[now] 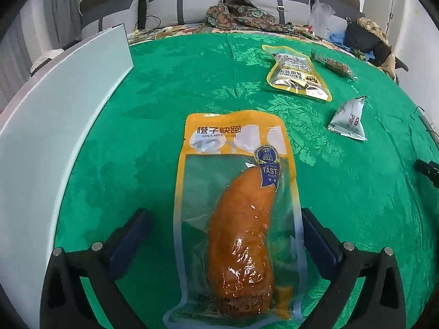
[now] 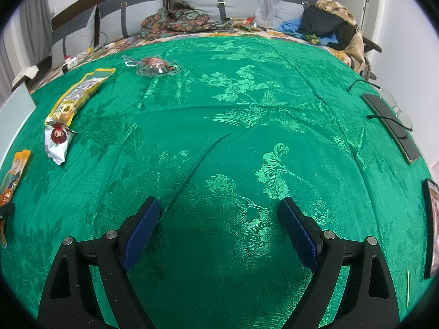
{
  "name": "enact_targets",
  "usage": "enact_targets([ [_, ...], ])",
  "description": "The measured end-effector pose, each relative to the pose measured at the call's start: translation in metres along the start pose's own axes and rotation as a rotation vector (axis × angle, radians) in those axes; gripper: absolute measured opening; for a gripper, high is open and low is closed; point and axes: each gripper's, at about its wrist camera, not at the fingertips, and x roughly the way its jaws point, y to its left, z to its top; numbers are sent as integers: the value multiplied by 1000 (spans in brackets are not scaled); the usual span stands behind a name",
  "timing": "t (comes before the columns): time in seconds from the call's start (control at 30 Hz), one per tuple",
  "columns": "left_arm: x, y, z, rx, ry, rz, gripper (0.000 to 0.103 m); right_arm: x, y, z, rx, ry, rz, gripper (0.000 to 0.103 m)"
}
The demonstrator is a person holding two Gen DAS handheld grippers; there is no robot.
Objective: Organize snacks
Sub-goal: 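Lower the left tool onto the orange sausage pack while the right tool moves to the white wrapper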
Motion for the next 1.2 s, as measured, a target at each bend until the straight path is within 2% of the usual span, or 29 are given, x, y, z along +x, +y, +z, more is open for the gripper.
enact_targets([
  [0.2,-7,1,-5,-11,-19,11,103,0,0,0,0,0,0,91],
  [1.2,-8,1,-4,-11,-20,11,103,0,0,0,0,0,0,91],
])
